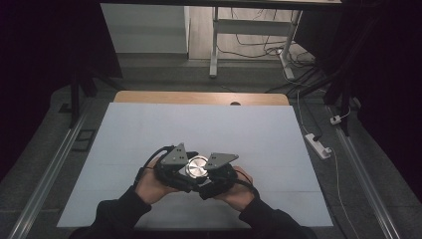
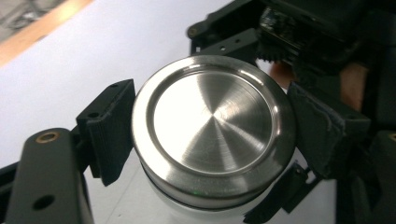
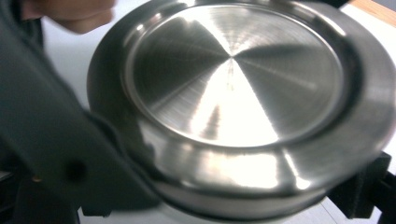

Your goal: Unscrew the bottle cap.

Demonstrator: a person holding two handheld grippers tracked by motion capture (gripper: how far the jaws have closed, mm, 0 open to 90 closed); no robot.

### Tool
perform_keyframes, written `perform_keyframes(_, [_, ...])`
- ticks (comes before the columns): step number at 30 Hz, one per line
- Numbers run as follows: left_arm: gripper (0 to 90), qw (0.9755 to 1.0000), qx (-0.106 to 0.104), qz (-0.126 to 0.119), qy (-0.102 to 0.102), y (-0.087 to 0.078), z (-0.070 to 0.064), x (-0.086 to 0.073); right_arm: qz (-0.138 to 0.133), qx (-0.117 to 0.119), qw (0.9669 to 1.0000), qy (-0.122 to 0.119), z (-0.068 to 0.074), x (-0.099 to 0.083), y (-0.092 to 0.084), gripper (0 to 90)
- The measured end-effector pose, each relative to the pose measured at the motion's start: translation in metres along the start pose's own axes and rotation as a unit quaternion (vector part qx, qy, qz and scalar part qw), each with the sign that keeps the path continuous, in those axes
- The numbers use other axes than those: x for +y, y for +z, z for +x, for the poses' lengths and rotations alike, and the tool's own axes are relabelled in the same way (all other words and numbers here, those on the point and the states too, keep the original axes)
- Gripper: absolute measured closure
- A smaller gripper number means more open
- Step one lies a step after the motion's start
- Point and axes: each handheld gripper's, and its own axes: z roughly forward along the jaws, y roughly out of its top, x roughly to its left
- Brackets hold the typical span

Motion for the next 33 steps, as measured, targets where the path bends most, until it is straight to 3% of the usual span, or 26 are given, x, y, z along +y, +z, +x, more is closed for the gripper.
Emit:
perform_keyframes(3, [20.6, 0.9997, 0.021, -0.005, -0.010, 0.000, -0.004, 0.002, 0.001, -0.008, 0.9999, 0.007, -0.001, -0.001, 0.000, 14.5])
perform_keyframes(11, [20.6, 0.9990, 0.015, -0.020, -0.036, -0.003, 0.000, 0.002, 0.000, -0.016, 0.9998, 0.014, -0.002, -0.001, 0.001, 14.5])
perform_keyframes(33, [20.6, 0.9990, 0.003, -0.029, -0.034, -0.021, 0.004, 0.005, -0.007, -0.015, 0.9997, 0.019, -0.008, -0.003, -0.002, 14.5])
